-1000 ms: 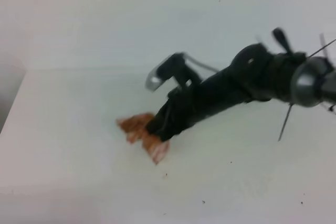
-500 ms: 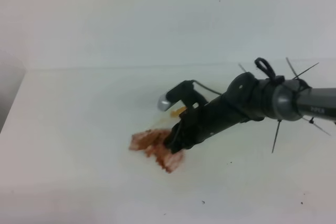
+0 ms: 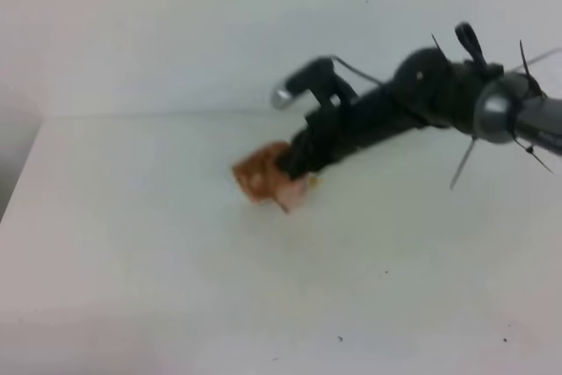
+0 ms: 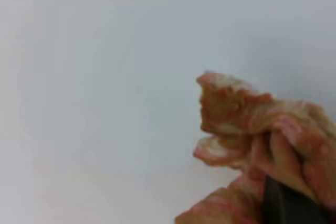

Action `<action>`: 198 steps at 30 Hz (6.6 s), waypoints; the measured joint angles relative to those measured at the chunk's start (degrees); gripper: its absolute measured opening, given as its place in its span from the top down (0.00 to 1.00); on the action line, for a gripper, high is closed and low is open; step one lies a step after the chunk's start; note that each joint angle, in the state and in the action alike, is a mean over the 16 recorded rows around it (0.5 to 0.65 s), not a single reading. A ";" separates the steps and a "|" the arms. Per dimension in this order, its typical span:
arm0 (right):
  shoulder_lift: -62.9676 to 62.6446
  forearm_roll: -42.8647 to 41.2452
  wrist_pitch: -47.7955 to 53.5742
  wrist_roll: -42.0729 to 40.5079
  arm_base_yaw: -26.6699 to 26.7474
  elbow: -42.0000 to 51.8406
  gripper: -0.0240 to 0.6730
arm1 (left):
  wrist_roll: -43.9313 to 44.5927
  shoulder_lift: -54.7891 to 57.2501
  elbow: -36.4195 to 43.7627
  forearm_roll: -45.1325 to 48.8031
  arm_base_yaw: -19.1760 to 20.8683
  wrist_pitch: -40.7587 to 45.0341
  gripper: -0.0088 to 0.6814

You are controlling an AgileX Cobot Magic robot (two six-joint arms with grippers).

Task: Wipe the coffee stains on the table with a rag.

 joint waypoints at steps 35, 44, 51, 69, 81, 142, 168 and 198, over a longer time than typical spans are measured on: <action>12.81 -26.83 10.72 25.00 -3.74 -17.26 0.93 | 0.00 0.00 0.00 0.00 0.00 0.00 0.99; 4.06 -32.58 7.69 26.21 -6.78 -7.27 0.93 | 0.00 0.00 0.00 0.00 0.00 0.00 0.99; -10.85 -32.91 -5.38 24.53 -9.96 12.68 0.93 | 0.00 0.00 0.00 0.00 0.00 0.00 0.99; -26.49 -24.07 -23.98 23.95 -14.23 45.39 0.71 | 0.00 0.00 0.00 0.00 0.00 0.00 0.99; -35.54 -21.65 -17.69 23.96 -14.09 43.88 0.26 | 0.00 0.00 0.00 0.00 0.00 0.00 0.99; -118.09 -44.62 1.59 29.58 -14.09 69.23 0.97 | 0.00 0.00 0.00 0.00 0.00 0.00 0.99; -131.09 -46.23 -9.58 34.59 -19.64 93.87 0.97 | 0.00 0.00 0.00 0.00 0.00 0.00 0.99; -131.03 -47.24 -13.32 40.20 -20.86 100.28 0.97 | 0.00 0.00 0.00 0.00 0.00 0.00 0.99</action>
